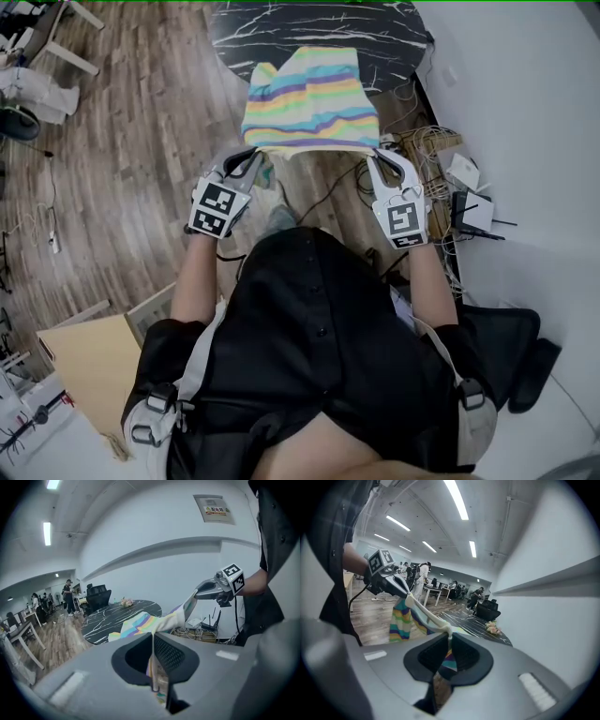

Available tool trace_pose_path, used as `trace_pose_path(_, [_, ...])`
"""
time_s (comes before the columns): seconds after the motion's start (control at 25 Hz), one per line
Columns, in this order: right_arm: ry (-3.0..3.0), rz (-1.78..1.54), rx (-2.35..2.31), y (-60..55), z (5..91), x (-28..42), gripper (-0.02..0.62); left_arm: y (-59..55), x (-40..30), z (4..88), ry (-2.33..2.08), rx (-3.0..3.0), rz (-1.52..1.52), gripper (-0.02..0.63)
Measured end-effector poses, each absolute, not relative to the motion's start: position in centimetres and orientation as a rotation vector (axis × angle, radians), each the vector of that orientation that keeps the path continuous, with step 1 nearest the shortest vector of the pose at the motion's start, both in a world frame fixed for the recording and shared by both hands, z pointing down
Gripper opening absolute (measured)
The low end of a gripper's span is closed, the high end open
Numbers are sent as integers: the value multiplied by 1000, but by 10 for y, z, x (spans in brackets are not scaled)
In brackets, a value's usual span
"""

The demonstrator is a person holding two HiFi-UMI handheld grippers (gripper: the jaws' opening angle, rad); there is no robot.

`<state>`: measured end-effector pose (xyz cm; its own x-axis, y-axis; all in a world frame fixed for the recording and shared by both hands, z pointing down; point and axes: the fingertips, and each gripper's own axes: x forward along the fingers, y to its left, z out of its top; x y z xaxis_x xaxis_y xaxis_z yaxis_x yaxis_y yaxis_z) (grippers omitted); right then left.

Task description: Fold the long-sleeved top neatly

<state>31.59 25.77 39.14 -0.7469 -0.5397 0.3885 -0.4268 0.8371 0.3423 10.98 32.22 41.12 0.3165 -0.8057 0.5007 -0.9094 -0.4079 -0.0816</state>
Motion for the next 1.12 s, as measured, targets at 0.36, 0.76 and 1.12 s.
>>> trace_pose_path(0.36, [-2570,-416,753,283,367,345,29,351,139,386,-1611,2420,702,21])
trace_pose_path(0.76, [-2556,-443,762,294,362,364,29,360,157,378,-1625,2437,669,20])
trace_pose_path(1.12, [-2548,-515,739,290,350,375,29,344,160,362,-1615,2493,717,20])
